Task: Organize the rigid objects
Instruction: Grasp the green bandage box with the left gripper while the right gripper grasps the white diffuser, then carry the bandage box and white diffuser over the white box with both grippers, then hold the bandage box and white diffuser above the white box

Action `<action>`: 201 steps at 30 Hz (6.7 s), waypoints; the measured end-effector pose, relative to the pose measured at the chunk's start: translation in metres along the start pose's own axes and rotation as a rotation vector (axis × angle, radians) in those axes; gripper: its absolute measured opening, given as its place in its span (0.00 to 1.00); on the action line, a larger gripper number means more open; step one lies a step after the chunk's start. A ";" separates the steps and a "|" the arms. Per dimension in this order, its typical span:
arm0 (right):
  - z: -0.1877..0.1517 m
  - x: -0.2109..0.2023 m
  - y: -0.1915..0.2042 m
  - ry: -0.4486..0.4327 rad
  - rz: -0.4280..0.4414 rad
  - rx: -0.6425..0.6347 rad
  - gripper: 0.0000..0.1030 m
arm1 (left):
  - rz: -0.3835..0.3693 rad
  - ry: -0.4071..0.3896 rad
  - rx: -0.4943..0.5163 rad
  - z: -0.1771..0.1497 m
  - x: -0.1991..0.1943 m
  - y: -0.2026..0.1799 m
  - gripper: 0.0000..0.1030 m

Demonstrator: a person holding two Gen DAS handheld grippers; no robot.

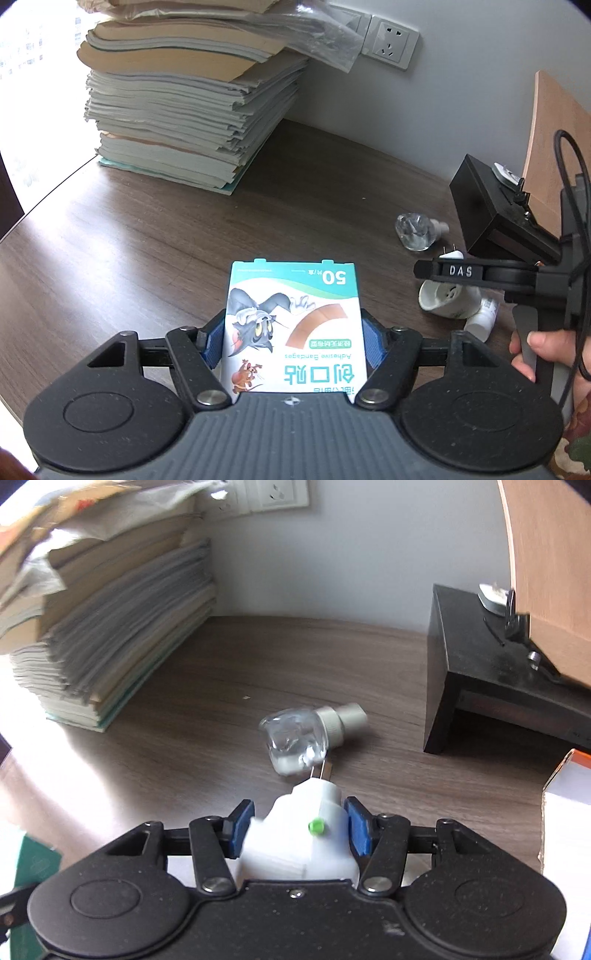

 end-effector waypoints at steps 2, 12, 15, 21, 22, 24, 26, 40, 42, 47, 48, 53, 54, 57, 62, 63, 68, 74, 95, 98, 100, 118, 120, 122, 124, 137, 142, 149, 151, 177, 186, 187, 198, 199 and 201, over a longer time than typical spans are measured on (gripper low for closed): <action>-0.004 -0.010 0.001 -0.016 0.000 -0.019 0.63 | -0.006 -0.005 0.006 0.003 -0.001 -0.005 0.69; -0.008 -0.070 -0.010 -0.083 0.026 -0.040 0.00 | -0.056 -0.047 0.052 0.010 -0.012 -0.044 0.69; -0.018 -0.079 -0.018 -0.068 0.039 -0.048 0.09 | -0.062 -0.058 0.059 0.008 -0.017 -0.053 0.69; -0.042 -0.092 -0.016 -0.063 0.118 -0.126 0.79 | -0.042 -0.058 0.053 0.000 -0.024 -0.055 0.69; -0.045 -0.089 -0.013 -0.054 0.119 -0.151 0.80 | -0.038 -0.056 0.050 -0.002 -0.025 -0.055 0.69; -0.052 -0.080 -0.008 -0.036 0.106 -0.214 0.80 | -0.030 -0.051 0.045 -0.007 -0.027 -0.055 0.69; -0.054 -0.072 -0.006 -0.048 0.063 -0.274 0.82 | -0.023 -0.046 0.037 -0.010 -0.029 -0.052 0.69; -0.056 -0.040 -0.003 -0.018 0.063 -0.299 0.84 | 0.029 -0.042 -0.007 -0.018 -0.040 -0.034 0.69; -0.055 -0.049 -0.004 -0.034 0.075 -0.277 0.84 | 0.025 -0.047 -0.003 -0.017 -0.041 -0.035 0.69; -0.049 -0.087 -0.011 -0.093 0.086 -0.202 0.84 | 0.000 -0.057 0.020 -0.013 -0.043 -0.048 0.69; -0.047 -0.096 -0.014 -0.103 0.085 -0.178 0.84 | -0.009 -0.059 0.027 -0.012 -0.044 -0.052 0.69; -0.042 -0.144 -0.037 -0.152 0.037 -0.089 0.84 | -0.060 -0.078 0.082 -0.003 -0.049 -0.085 0.69; -0.041 -0.154 -0.043 -0.160 0.024 -0.072 0.84 | -0.073 -0.080 0.096 -0.001 -0.050 -0.094 0.69; -0.041 -0.182 -0.063 -0.184 -0.011 -0.002 0.84 | -0.117 -0.088 0.144 0.001 -0.057 -0.123 0.69; -0.051 -0.227 -0.109 -0.229 -0.103 0.097 0.84 | -0.195 -0.101 0.230 -0.001 -0.070 -0.174 0.69; -0.054 -0.235 -0.118 -0.238 -0.124 0.113 0.84 | -0.211 -0.105 0.249 -0.003 -0.072 -0.184 0.69; -0.073 -0.269 -0.157 -0.274 -0.204 0.193 0.84 | -0.292 -0.112 0.326 -0.013 -0.083 -0.230 0.69; -0.096 -0.298 -0.191 -0.300 -0.265 0.270 0.84 | -0.359 -0.106 0.386 -0.028 -0.088 -0.272 0.69; -0.123 -0.329 -0.244 -0.325 -0.304 0.344 0.84 | -0.380 -0.071 0.391 -0.046 -0.085 -0.315 0.69; -0.123 -0.325 -0.242 -0.315 -0.292 0.336 0.84 | -0.374 -0.062 0.390 -0.048 -0.083 -0.316 0.69; -0.122 -0.322 -0.242 -0.307 -0.284 0.333 0.84 | -0.368 -0.057 0.387 -0.048 -0.082 -0.316 0.69; -0.124 -0.314 -0.238 -0.276 -0.265 0.306 0.84 | -0.358 -0.040 0.379 -0.052 -0.080 -0.315 0.69; -0.124 -0.314 -0.238 -0.275 -0.266 0.307 0.84 | -0.359 -0.039 0.378 -0.052 -0.080 -0.315 0.69; -0.124 -0.315 -0.238 -0.273 -0.265 0.308 0.84 | -0.359 -0.035 0.378 -0.053 -0.080 -0.316 0.69; -0.124 -0.314 -0.238 -0.268 -0.263 0.304 0.84 | -0.359 -0.032 0.381 -0.055 -0.080 -0.317 0.69; -0.125 -0.315 -0.239 -0.261 -0.260 0.294 0.84 | -0.352 -0.027 0.377 -0.057 -0.082 -0.317 0.69; -0.125 -0.312 -0.238 -0.256 -0.257 0.293 0.84 | -0.348 -0.027 0.372 -0.057 -0.081 -0.315 0.69; -0.124 -0.311 -0.238 -0.255 -0.254 0.289 0.84 | -0.344 -0.030 0.365 -0.055 -0.081 -0.314 0.69; -0.124 -0.310 -0.237 -0.253 -0.254 0.288 0.84 | -0.344 -0.027 0.361 -0.055 -0.080 -0.314 0.69; -0.123 -0.299 -0.240 -0.231 -0.261 0.290 0.84 | -0.343 -0.020 0.361 -0.052 -0.075 -0.313 0.69; -0.125 -0.299 -0.240 -0.226 -0.260 0.290 0.84 | -0.342 -0.018 0.359 -0.052 -0.074 -0.313 0.69; -0.126 -0.299 -0.240 -0.225 -0.259 0.290 0.84 | -0.341 -0.019 0.359 -0.053 -0.074 -0.313 0.69; -0.128 -0.300 -0.241 -0.224 -0.252 0.285 0.84 | -0.341 -0.020 0.355 -0.054 -0.075 -0.311 0.69; -0.128 -0.300 -0.241 -0.224 -0.251 0.285 0.84 | -0.341 -0.020 0.355 -0.054 -0.075 -0.311 0.69; -0.128 -0.300 -0.241 -0.224 -0.252 0.284 0.84 | -0.341 -0.020 0.355 -0.054 -0.075 -0.311 0.69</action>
Point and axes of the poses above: each gripper's, at about its wrist camera, not at the fingertips, and x roughly the way its jaws point, y to its left, z to its top, the point moved 8 cm from there along x, roughly the way its jaws point, and after that the axes turned 10 degrees about x, right-handed, at the moved point
